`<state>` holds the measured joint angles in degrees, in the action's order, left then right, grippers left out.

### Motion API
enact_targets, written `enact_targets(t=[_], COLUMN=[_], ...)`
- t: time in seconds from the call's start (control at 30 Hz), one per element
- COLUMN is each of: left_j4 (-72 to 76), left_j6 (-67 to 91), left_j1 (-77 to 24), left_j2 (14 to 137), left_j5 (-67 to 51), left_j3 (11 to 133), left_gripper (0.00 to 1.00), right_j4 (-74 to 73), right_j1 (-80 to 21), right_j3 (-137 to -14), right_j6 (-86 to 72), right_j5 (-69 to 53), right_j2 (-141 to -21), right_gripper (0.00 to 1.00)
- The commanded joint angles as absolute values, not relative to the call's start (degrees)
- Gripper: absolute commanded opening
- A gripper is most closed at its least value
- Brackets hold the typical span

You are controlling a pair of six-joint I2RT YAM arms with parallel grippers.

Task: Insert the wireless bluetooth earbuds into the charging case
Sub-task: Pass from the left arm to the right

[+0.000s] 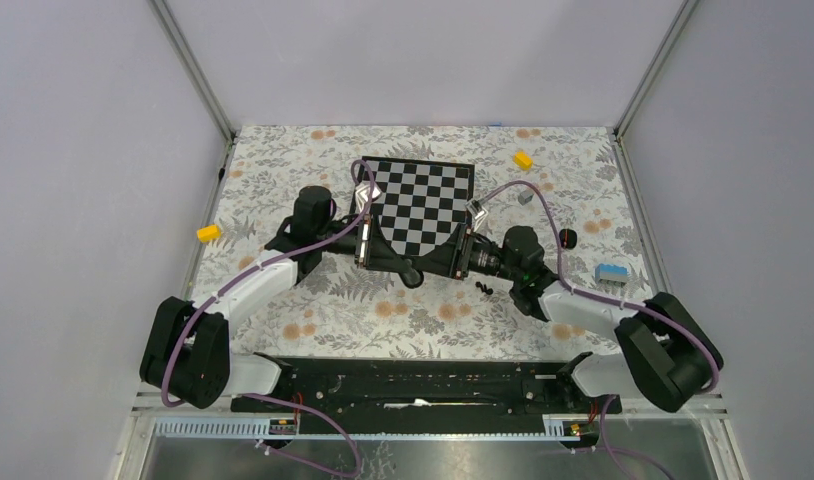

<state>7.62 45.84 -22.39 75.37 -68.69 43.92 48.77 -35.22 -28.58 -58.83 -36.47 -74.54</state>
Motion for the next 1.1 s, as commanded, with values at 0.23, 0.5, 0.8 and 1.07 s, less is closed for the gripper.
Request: enact_targets(t=[0.23, 0.5, 0.8, 1.07], left_j4=[8.96, 7.19, 2.32, 2.71], left_j6=[44.39, 43.41, 40.74, 41.62], left_j1=[-22.24, -22.24, -22.23, -22.19], left_j2=[74.36, 75.33, 75.85, 76.6], left_j5=[-70.07, -68.95, -67.25, -67.16], left_j3=[46.67, 47.22, 49.19, 49.79], left_gripper=[0.0, 0.0, 0.0, 0.11], right_j4=[75.46, 83.17, 57.04, 47.33], right_j1=[-35.03, -35.07, -35.07, -35.04], right_j3=[-27.59, -27.45, -27.06, -27.59], right_j6=[-72.41, -76.56, -62.97, -58.03], right_j5=[-44.32, -46.74, -36.59, -31.08], right_j2=[-85.05, -88.67, -80.27, -76.25], right_gripper=[0.55, 0.33, 0.0, 0.0])
